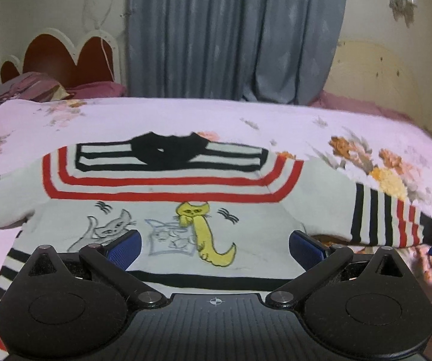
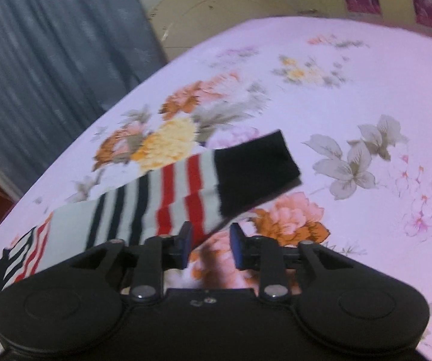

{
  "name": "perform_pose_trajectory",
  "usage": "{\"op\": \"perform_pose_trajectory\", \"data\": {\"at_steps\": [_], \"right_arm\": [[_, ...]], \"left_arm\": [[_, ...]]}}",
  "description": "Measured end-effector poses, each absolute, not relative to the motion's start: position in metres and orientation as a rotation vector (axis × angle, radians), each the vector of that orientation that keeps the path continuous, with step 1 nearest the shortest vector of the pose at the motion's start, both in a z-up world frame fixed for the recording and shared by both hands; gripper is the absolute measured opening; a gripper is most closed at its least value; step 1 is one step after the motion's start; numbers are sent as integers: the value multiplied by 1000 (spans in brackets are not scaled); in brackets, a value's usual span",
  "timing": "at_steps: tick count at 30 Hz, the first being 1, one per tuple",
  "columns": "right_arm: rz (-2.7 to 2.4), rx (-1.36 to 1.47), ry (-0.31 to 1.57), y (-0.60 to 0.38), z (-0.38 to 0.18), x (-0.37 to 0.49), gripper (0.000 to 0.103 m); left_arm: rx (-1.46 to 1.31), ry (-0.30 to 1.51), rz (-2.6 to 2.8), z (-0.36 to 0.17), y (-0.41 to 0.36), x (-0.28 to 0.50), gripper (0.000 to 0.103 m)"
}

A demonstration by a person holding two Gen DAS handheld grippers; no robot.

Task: Fold small clothes
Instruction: 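Move the right gripper to the sweater's black cuff and grasp it, then fold the held sleeve across the sweater body toward the left gripper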

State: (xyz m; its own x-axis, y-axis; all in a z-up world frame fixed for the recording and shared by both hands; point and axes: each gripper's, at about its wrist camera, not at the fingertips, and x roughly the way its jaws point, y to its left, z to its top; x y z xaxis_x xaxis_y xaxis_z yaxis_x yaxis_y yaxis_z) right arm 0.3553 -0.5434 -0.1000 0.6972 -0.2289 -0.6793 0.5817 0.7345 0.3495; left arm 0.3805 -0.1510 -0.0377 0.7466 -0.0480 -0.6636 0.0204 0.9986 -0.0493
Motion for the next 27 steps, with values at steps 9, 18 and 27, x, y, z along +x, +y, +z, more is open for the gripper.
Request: {"op": "perform_pose_trajectory", "data": {"at_steps": [9, 18, 27], "right_arm": [[-471, 702, 584, -574, -124, 362, 38], [-464, 494, 530, -567, -109, 371, 7], [-410, 406, 559, -541, -92, 410, 7]], "left_arm": [[-34, 768, -34, -48, -173, 403, 103], [9, 786, 33, -47, -156, 420, 103], [45, 810, 110, -66, -89, 431, 103]]}}
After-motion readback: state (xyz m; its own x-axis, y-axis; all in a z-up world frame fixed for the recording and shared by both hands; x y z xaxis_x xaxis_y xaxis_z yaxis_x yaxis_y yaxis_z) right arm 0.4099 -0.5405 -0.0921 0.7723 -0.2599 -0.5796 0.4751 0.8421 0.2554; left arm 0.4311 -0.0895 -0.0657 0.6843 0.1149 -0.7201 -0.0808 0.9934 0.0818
